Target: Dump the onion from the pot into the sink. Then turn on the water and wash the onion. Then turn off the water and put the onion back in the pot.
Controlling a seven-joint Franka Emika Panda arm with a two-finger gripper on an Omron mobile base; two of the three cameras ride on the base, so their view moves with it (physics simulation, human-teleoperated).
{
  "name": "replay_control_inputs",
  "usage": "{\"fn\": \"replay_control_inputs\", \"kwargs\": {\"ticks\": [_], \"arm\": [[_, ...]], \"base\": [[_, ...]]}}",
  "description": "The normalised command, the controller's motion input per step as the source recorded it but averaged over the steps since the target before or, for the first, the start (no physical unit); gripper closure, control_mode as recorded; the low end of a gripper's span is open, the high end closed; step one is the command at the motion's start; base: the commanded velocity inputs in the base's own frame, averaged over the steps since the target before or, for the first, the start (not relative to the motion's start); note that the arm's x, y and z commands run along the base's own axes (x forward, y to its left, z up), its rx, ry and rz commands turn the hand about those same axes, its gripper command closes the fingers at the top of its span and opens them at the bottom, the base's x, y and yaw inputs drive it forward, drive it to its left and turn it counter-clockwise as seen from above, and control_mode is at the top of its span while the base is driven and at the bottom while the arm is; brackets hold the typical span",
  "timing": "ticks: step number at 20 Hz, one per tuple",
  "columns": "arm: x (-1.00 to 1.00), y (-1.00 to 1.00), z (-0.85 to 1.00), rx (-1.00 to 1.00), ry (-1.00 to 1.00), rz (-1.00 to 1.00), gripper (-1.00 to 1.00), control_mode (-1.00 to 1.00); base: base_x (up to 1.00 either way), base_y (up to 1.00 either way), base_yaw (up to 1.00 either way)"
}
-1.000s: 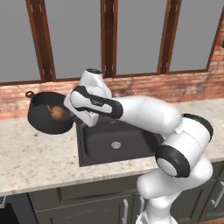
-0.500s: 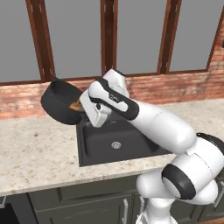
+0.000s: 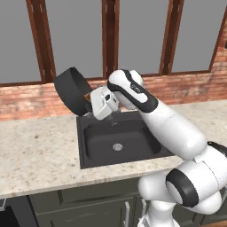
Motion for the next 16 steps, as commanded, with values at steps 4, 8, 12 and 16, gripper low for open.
{"fn": "replay_control_inputs", "kwargs": {"ticks": [4,8,12,16], "arm": [[0.00,-0.08,0.27,0.32,0.29,-0.13,1.00,-1.00],[0.00,-0.09,0.11,0.27,0.29,-0.13,1.00,-1.00],[0.00,-0.01,0.19,0.23,0.24,-0.11,1.00,-1.00],[0.00,0.00,0.41,0.20,0.12,-0.08,1.00,-1.00]], "base": [[0.00,0.00,0.00],[0.00,0.00,0.00],[0.00,0.00,0.00],[0.00,0.00,0.00]]}}
